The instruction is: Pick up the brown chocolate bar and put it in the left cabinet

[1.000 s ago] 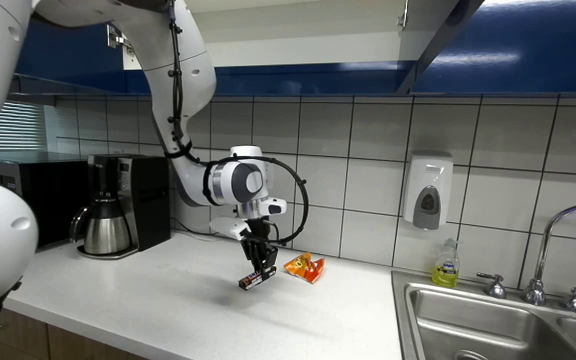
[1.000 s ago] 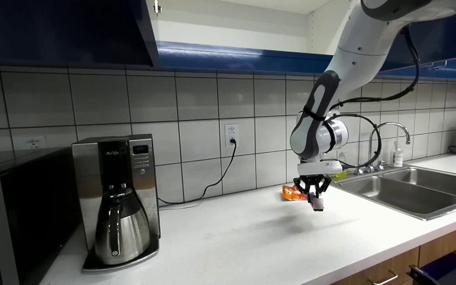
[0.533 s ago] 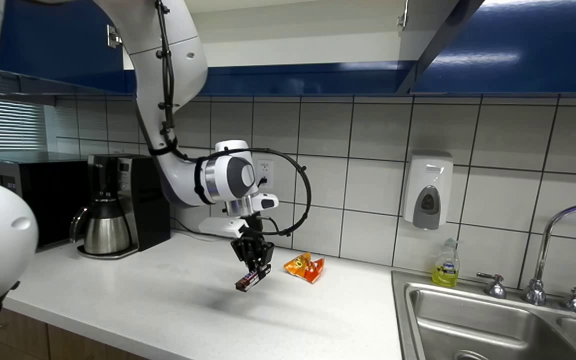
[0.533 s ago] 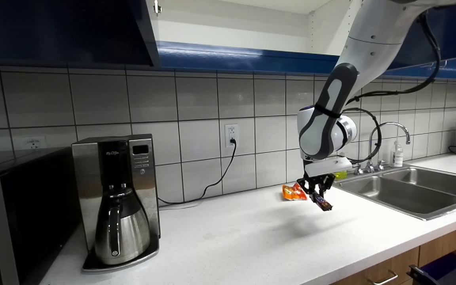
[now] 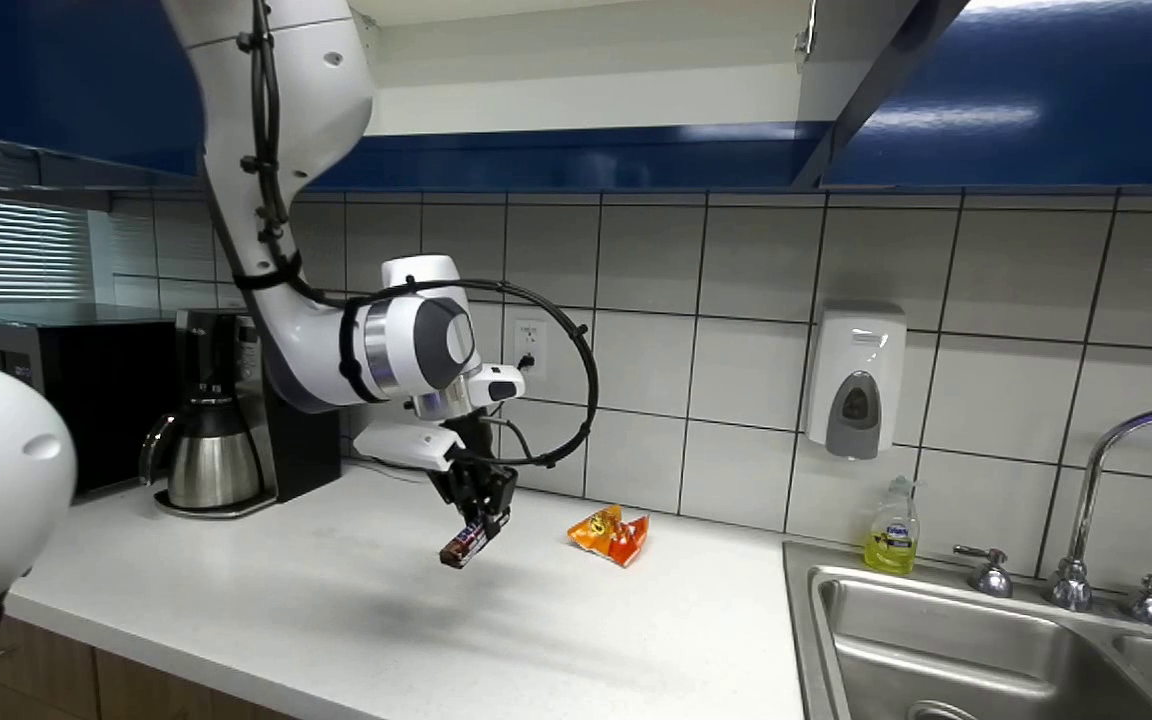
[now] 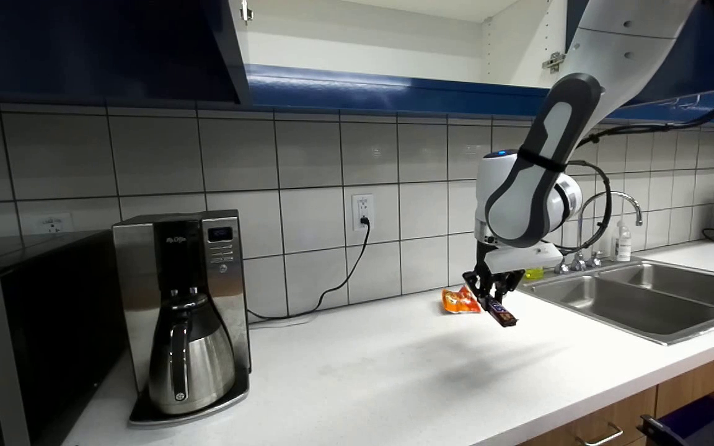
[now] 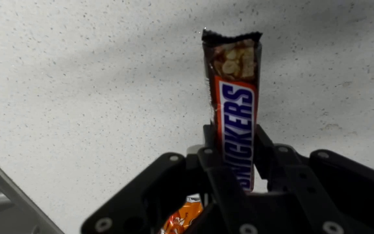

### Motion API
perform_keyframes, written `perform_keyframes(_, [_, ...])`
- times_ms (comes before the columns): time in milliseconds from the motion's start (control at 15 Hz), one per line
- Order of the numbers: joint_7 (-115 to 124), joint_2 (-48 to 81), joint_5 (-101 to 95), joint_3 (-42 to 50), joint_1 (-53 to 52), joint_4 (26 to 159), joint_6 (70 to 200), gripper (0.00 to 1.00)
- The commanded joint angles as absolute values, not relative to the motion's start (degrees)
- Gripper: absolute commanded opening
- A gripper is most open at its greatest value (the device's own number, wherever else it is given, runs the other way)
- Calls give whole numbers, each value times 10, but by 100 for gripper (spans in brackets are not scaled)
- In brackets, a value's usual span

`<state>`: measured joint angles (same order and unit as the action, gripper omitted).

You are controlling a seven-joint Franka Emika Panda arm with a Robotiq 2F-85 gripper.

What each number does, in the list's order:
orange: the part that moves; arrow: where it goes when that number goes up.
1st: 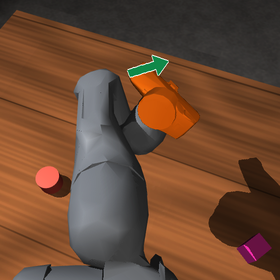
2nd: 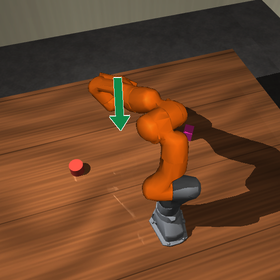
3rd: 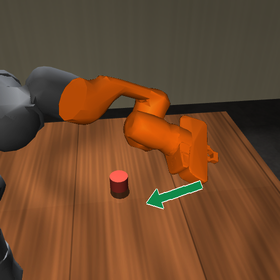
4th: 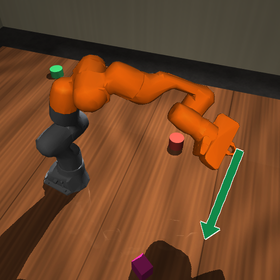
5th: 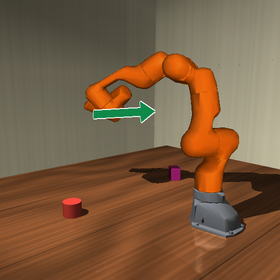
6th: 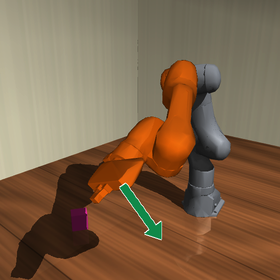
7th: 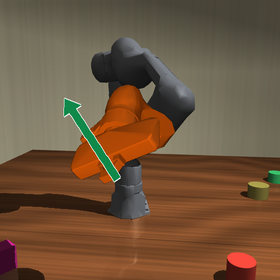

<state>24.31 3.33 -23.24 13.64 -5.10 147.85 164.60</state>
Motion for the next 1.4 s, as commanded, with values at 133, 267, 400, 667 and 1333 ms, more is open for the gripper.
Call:
perform_keyframes(133, [236, -100, -224, 131, -55, 1560, 1656, 7])
perform_keyframes(267, [217, -147, -195, 81, -11, 1574, 1644, 7])
perform_keyframes(400, [194, -188, -148, 66, -7, 1583, 1631, 7])
perform_keyframes(667, [163, -263, -77, 34, 1, 1586, 1597, 7])
perform_keyframes(1333, [158, -362, -39, -19, 23, 1520, 1517, 7])
